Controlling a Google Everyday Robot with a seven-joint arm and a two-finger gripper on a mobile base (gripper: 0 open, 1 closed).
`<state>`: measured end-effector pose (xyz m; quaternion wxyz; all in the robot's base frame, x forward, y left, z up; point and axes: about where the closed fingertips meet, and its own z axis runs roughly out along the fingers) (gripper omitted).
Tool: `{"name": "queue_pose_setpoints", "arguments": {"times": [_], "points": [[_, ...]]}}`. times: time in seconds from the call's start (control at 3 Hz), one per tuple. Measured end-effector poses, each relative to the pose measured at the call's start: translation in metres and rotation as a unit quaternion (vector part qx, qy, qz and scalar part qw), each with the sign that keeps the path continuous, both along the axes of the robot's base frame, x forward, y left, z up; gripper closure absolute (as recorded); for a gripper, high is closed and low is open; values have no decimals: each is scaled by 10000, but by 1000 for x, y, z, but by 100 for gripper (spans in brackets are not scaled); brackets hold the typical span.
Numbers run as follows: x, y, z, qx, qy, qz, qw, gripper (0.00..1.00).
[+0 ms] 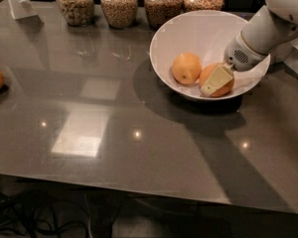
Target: Pick orange from white bowl
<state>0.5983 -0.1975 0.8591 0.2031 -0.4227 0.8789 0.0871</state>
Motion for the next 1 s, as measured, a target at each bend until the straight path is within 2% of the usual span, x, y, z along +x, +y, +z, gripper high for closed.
{"name": "queue_pose_setpoints", "arguments": {"times": [0.33, 0.67, 1.0], "points": [[-5, 3, 18, -61, -331, 194, 9992, 95], [-18, 5, 49, -10, -667, 495, 9965, 100], [-40, 4, 81, -66, -891, 792, 9929, 100]]}}
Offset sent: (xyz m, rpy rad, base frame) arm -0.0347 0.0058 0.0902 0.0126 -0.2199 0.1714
